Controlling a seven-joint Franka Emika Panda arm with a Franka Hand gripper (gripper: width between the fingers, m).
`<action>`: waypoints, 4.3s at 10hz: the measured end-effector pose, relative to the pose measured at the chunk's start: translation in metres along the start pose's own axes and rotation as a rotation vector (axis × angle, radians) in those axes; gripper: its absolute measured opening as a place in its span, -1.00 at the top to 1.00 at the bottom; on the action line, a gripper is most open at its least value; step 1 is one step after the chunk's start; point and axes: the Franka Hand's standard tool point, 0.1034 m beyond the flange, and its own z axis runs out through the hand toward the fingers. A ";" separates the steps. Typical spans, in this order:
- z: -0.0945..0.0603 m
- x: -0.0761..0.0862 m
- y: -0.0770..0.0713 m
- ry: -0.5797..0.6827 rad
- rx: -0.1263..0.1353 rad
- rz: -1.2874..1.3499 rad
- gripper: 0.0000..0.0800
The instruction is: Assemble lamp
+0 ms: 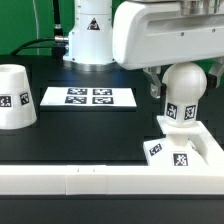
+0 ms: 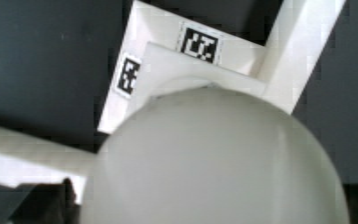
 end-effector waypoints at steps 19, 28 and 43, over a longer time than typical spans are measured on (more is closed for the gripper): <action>0.007 -0.007 -0.001 -0.088 -0.082 -1.319 -0.75; 0.009 -0.009 0.006 -0.098 -0.077 -1.331 -0.43; 0.009 -0.005 0.003 -0.055 -0.060 -0.051 -0.43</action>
Offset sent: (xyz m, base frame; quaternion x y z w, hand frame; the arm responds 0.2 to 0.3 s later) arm 0.0000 0.0000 0.0000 0.0000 0.0000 -0.1296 0.9916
